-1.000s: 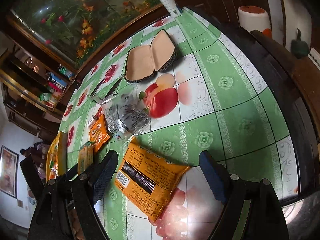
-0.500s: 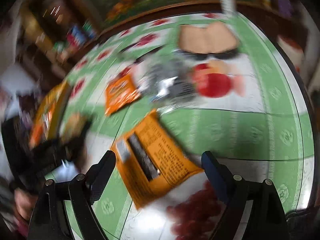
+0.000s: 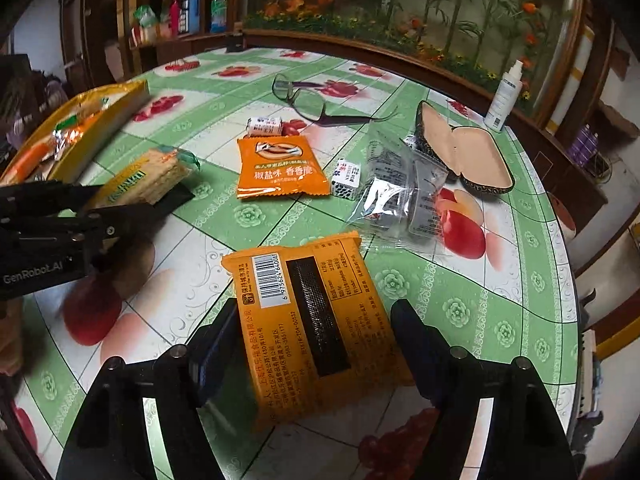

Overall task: Organize snacks
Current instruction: 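Grasp the yellow WEIDAN cracker pack with the left gripper while the right grasps the orange-brown bread packet, then lift both packets and carry them toward the tray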

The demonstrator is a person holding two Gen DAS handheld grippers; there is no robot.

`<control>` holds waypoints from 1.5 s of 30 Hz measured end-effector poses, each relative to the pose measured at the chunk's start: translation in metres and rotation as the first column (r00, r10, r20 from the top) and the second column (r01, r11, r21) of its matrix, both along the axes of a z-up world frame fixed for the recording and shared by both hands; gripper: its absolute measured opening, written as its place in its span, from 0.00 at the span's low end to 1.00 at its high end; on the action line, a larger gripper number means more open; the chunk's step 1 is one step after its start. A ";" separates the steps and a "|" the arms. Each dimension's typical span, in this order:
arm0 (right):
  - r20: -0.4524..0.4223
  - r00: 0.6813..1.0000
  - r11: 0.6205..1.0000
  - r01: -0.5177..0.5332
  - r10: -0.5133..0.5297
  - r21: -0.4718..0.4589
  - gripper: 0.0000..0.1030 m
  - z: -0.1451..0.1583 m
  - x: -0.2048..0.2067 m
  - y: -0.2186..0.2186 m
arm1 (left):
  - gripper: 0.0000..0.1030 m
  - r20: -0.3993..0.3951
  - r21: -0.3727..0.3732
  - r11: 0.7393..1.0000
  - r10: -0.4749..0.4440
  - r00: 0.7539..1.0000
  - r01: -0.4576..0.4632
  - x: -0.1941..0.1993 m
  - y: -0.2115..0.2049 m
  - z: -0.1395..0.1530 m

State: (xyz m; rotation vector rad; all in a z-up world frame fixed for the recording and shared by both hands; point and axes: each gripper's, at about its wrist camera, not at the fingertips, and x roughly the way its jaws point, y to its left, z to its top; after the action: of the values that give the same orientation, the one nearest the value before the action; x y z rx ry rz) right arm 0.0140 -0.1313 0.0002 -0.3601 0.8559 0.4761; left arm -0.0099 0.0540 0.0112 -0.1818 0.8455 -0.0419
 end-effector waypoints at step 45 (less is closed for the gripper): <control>-0.028 0.992 0.976 0.130 -0.127 0.177 0.74 0.001 0.023 0.000 | 0.44 0.059 -0.034 0.999 -0.020 0.998 0.022 -0.009 0.003 0.010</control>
State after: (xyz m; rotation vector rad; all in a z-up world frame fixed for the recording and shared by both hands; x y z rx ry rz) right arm 0.0369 -0.1316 0.0008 -0.1349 0.8402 0.4324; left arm -0.0193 0.0569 0.0208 -0.2032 0.7880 -0.0809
